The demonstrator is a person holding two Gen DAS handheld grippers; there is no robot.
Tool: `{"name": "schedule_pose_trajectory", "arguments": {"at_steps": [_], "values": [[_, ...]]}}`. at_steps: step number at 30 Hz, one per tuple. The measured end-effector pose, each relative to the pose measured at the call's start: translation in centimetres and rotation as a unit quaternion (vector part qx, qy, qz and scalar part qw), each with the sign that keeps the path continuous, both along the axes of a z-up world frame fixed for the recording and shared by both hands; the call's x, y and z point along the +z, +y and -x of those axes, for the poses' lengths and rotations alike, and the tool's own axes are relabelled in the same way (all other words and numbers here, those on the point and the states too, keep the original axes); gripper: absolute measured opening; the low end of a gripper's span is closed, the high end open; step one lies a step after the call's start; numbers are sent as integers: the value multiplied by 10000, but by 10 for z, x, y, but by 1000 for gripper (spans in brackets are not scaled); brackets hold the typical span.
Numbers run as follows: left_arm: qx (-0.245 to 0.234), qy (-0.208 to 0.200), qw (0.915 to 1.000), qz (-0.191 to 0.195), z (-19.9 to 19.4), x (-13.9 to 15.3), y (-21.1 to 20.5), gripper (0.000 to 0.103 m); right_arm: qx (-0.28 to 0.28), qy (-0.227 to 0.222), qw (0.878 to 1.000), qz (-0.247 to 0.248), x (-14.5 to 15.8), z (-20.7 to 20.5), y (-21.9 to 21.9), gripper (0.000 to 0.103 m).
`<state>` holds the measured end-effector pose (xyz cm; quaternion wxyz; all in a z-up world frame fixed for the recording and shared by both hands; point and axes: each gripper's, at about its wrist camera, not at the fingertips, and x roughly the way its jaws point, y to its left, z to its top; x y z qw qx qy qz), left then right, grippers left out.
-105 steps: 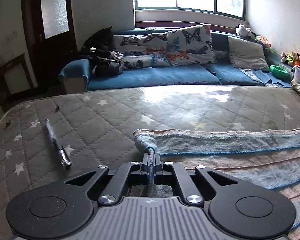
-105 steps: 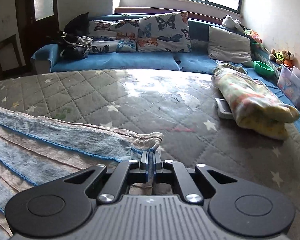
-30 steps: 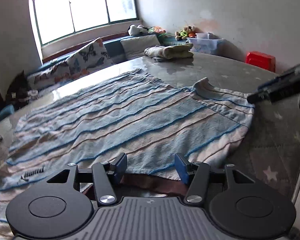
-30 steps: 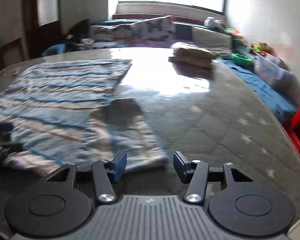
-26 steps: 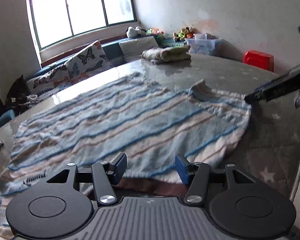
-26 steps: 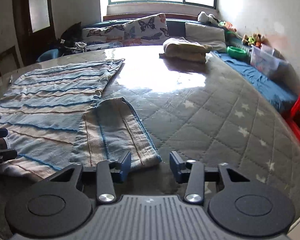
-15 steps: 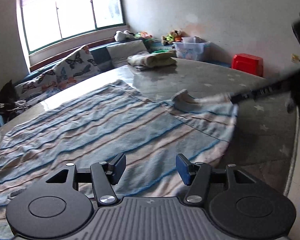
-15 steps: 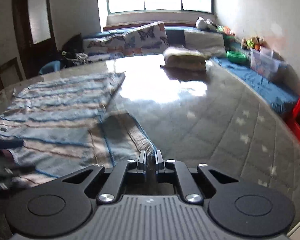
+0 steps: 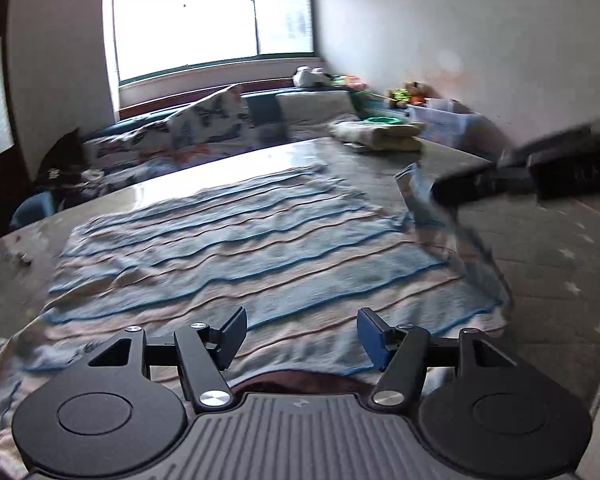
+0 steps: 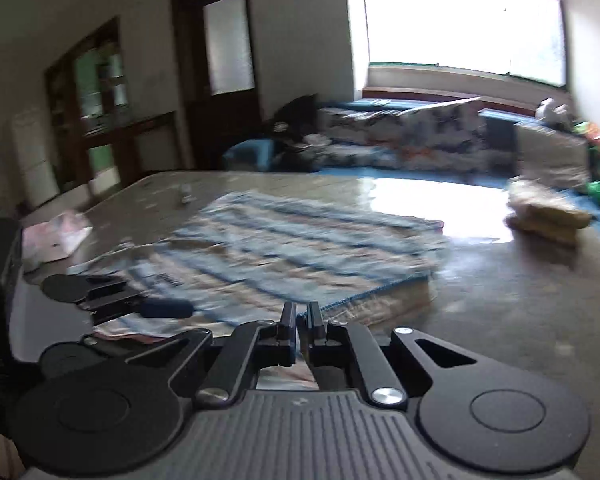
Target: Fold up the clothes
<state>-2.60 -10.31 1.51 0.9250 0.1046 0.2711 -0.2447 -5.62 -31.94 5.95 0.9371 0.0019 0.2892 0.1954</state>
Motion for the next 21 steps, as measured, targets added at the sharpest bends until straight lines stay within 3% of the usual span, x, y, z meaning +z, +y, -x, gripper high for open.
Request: {"name": "schedule_pose_trajectory", "arguments": {"at_steps": [5,14,17,21], "values": [[193,21,9998,15,-2,-1,13,65,317,166,9994,-36,-12,-6,15,10],[-197,97,9997,95,-7,-4,-12,63,-267,1110,9926,414,-60,-17,-22,10],[-389,136,9991,117,-8,-5,-24,61,-312,956,9938,478,-50,-26,-27,12],[-530,213,9983,94,-9,-11,-33,50,-448,742,9947,557,-43,-61,-32,12]]}}
